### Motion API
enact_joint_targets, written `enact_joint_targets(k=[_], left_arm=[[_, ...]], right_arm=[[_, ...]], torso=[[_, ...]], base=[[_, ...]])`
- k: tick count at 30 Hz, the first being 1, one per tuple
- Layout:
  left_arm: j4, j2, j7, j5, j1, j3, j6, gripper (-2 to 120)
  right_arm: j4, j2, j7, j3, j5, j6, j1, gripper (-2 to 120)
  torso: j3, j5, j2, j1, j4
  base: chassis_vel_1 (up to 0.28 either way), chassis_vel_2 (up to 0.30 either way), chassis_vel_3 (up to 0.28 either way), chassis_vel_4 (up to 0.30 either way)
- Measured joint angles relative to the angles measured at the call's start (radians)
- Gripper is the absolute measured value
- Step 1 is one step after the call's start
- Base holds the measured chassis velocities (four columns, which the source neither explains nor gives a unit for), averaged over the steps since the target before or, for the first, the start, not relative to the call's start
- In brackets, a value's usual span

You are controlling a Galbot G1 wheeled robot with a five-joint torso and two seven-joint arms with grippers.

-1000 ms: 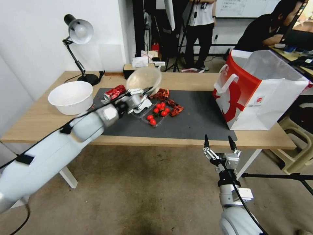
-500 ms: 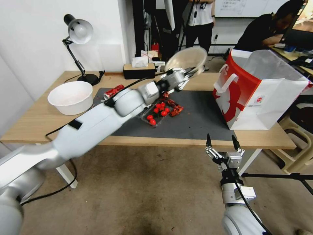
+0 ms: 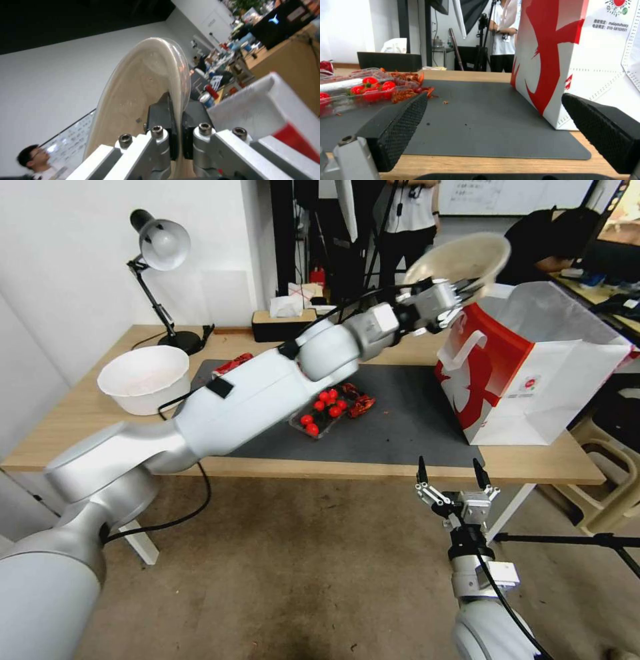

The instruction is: Pick up the trash from the table and place it into the takeout bag.

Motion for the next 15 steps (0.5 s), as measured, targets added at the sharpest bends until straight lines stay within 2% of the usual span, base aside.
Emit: enact_joint_targets(k=[5,6,7,10,15], left_arm=[[0.063,-0.094,-0.003,-0.016,-0.022,0.013,0.0,1],[0.092,-0.132,-0.004,-0.02,-0.029,0.013,-0.001,1],[0.092,-0.132,-0.004,-0.02,-0.029,0.013,-0.001,1],[0.142,-0.193,-0.005,-0.031,-0.038,0.015,-0.004,1],[0.164,-0.227,-0.023,-0.055,-0.048,0.039,-0.008,1]], right_arm=[[-0.004,-0.002,0.0,0.0,0.0,0.001,0.003,100],[-0.004,-0.002,0.001,0.0,0.0,0.001,0.003,100],[-0.004,-0.002,0.001,0.0,0.0,0.001,0.003,100],[-0.005,-0.001,0.001,0.0,0.0,0.004,0.002,100],[-0.01,0.0,0.002,0.0,0.0,0.006,0.005,100]], torso=[[0.0,0.0001,0.0,0.0,-0.0002],[0.0,0.0001,0.0,0.0,-0.0001],[0.0,0.0001,0.0,0.0,-0.0001],[0.0,0.0,0.0,0.0,-0.0002],[0.0,0.0,0.0,0.0,-0.0002]], base=[[0.0,0.0,0.0,0.0],[0.0,0.0,0.0,0.0],[0.0,0.0,0.0,0.0],[0.0,0.0,0.0,0.0],[0.0,0.0,0.0,0.0]])
